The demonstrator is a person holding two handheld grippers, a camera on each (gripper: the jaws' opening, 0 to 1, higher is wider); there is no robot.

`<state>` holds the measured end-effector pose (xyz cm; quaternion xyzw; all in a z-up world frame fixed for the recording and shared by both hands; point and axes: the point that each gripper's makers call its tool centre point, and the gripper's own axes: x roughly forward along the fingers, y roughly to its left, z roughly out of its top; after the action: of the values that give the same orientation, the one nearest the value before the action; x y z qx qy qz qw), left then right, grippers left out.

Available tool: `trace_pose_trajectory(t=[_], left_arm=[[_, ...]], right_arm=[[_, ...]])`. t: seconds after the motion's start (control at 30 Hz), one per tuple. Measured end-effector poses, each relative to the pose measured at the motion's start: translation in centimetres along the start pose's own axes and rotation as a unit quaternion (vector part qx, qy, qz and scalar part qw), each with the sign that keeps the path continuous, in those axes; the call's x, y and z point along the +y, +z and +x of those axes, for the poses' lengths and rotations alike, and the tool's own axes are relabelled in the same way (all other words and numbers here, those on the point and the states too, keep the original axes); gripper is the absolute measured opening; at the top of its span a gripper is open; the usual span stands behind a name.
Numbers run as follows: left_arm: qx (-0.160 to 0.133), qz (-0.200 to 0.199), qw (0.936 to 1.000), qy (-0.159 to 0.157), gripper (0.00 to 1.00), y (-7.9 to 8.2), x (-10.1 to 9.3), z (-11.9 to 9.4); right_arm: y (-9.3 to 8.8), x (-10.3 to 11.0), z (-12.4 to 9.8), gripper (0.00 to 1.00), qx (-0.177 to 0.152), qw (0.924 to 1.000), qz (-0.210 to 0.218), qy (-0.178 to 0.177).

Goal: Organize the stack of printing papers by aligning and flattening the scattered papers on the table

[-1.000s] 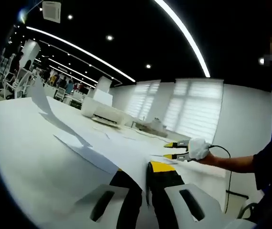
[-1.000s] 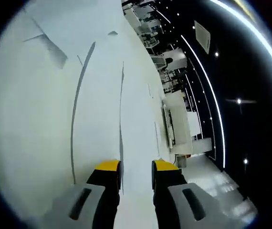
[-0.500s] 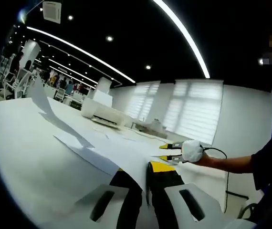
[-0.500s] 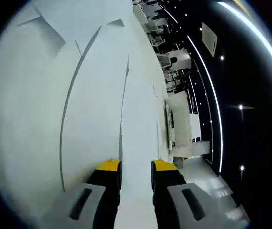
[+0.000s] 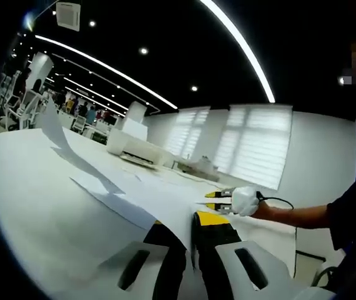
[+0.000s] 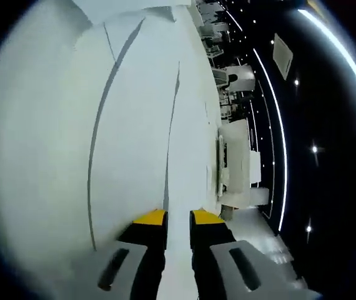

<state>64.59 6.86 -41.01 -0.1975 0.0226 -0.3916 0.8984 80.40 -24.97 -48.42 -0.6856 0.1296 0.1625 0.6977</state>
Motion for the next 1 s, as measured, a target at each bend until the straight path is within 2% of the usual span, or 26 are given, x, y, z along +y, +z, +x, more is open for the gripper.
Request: trace_pose_trajectory(t=[0.07, 0.4, 0.5, 0.57, 0.63, 0.7, 0.83, 1.0], left_arm=[[0.000, -0.001, 1.0000, -0.001, 0.08, 0.0, 0.0, 0.0], [0.001, -0.001, 1.0000, -0.001, 0.08, 0.0, -0.1, -0.1], [0.001, -0.001, 1.0000, -0.001, 0.08, 0.0, -0.2, -0.1], [0.001, -0.001, 1.0000, -0.001, 0.08, 0.0, -0.2, -0.1], [0.000, -0.002, 1.0000, -0.001, 0.08, 0.0, -0.1, -0.1], [0.000, -0.003, 1.0000, -0.001, 0.08, 0.0, 0.0, -0.1], [-0.001, -0.001, 1.0000, -0.001, 0.08, 0.0, 0.0, 0.0], [-0.001, 0.000, 1.0000, 0.000, 0.08, 0.1, 0.1, 0.0]], right_arm=[[0.0, 0.2, 0.0, 0.00, 0.000, 1.0000, -0.001, 0.009], [-0.2, 0.6, 1.0, 0.00, -0.005, 0.9998, -0.008, 0.017], [-0.1, 0.6, 0.6, 0.00, -0.010, 0.9997, -0.012, 0.019], [0.0, 0.1, 0.2, 0.00, -0.014, 0.9997, -0.019, 0.005], [0.3, -0.6, -1.1, 0.00, -0.021, 0.9997, 0.001, -0.009], [0.1, -0.5, -1.9, 0.00, -0.025, 0.9994, 0.023, -0.005], [0.0, 0.6, -2.7, 0.00, -0.029, 0.9996, 0.005, 0.002], [-0.9, 0.1, -1.2, 0.00, -0.011, 0.9996, 0.022, 0.013]])
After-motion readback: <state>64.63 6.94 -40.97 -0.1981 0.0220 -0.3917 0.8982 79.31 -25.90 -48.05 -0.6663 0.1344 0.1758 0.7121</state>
